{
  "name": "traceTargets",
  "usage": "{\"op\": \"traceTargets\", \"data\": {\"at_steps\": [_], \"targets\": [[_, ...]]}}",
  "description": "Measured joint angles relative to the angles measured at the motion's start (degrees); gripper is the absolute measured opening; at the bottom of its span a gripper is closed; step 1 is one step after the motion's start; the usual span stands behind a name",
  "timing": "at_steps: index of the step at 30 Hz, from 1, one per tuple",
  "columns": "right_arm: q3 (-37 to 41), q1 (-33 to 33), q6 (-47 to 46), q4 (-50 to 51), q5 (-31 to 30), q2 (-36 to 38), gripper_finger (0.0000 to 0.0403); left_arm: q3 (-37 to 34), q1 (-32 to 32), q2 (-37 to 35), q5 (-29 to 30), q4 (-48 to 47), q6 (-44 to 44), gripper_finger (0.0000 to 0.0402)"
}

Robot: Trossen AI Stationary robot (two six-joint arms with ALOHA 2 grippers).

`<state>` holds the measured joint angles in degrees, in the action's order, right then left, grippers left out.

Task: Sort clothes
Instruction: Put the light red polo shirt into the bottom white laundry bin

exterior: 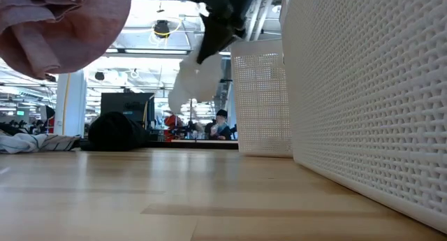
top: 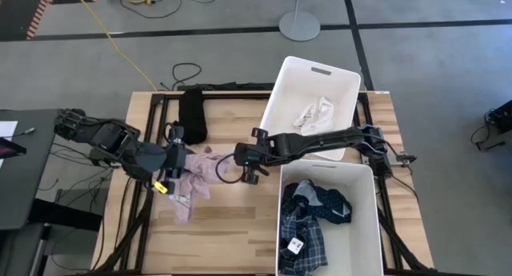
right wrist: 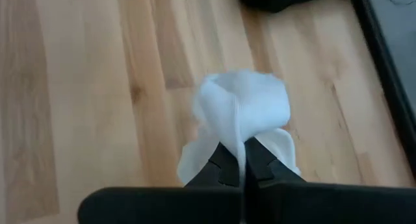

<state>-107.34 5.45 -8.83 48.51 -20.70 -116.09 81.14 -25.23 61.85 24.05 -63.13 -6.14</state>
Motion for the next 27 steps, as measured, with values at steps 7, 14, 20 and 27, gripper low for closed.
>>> {"op": "traceTargets", "data": {"at_steps": [7, 14, 20, 27], "targets": [[-0.16, 0.10, 6.14, -11.94, 8.96, -1.48, 0.0045, 0.00, 0.02, 1.04, 0.01, 0.48, 0.47, 0.0116], [0.03, 0.59, 6.26, -10.68, 8.94, -2.40, 0.0204, 0.00, 0.02, 2.66, 0.19, -0.53, -0.39, 0.0116], [-0.01, 0.71, 5.43, -12.04, 8.86, -2.34, 0.0334, -0.02, 0.02, 3.05, 1.23, -0.47, 0.03, 0.0116], [-0.01, 2.79, 9.82, -22.76, 10.38, -1.80, 0.0353, -0.04, 0.02, 3.05, 4.11, 0.98, 1.37, 0.0116]]}}
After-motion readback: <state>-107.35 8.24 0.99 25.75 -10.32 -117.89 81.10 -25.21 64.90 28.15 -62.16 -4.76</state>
